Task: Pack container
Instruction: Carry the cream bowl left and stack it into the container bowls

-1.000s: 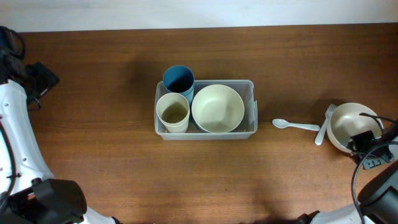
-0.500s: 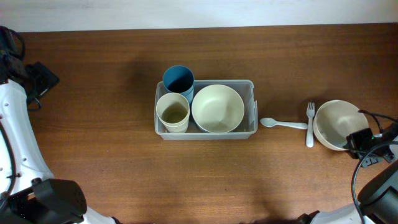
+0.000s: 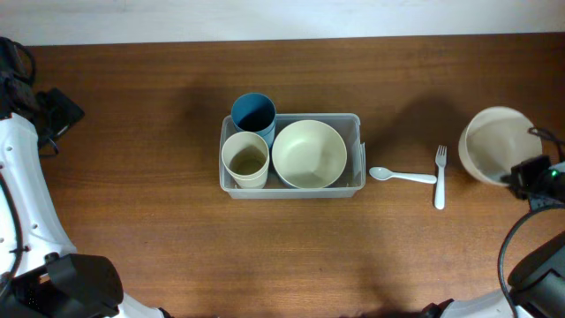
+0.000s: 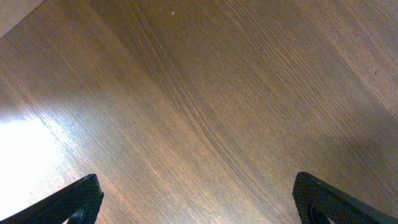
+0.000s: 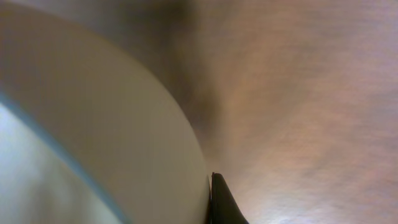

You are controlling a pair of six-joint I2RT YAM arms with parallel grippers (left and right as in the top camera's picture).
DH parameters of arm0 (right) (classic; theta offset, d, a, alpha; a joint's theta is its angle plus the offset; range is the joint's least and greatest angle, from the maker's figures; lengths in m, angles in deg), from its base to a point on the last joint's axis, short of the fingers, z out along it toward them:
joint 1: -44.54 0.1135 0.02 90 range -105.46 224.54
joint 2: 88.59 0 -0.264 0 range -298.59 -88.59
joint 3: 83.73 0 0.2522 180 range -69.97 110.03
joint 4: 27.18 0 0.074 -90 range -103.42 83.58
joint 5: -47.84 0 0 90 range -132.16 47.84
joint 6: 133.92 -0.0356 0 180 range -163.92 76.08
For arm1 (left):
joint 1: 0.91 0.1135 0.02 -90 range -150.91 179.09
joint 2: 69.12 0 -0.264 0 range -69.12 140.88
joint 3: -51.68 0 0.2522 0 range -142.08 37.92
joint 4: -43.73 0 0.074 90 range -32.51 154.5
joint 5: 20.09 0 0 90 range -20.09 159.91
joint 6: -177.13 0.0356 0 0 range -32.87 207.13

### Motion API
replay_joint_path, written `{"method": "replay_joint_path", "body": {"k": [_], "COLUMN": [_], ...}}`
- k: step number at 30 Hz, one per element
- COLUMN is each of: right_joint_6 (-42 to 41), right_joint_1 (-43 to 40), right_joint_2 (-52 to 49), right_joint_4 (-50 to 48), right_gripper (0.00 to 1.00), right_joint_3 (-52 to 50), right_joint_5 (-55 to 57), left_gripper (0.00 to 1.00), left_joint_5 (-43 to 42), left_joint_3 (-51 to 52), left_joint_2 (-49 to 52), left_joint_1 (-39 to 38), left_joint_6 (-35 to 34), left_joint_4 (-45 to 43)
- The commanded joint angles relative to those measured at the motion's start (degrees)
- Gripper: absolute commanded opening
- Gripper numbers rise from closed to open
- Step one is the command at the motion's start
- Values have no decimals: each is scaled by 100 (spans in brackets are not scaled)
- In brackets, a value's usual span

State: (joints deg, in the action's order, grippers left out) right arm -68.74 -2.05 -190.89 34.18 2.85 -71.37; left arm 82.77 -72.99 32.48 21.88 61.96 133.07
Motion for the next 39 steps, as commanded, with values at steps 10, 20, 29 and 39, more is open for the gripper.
{"method": "replay_joint_path", "body": {"k": [10,20,29,39], "right_joint_6": [1410,1250,1080,927], "right_joint_1": [1268,3663,5335,5864], "right_joint_2": [4,4,2,-15], "right_joint_4": [516,407,431,501], "right_gripper": [6,7,7,7], "right_joint_3": [625,1132,1193,1185], "right_joint_5": [-3038,-1657,1032,1727], "left_gripper": [100,100,100,100], "left_joint_5": [2,2,2,2], "left_joint_3": [-87,-87,-87,-87], "left_joint_2": [35,35,35,35], "left_joint_1": [15,15,15,15], "left_joint_6": [-74,-74,-74,-74], "left_joint_4": [-7,-7,-9,-9]}}
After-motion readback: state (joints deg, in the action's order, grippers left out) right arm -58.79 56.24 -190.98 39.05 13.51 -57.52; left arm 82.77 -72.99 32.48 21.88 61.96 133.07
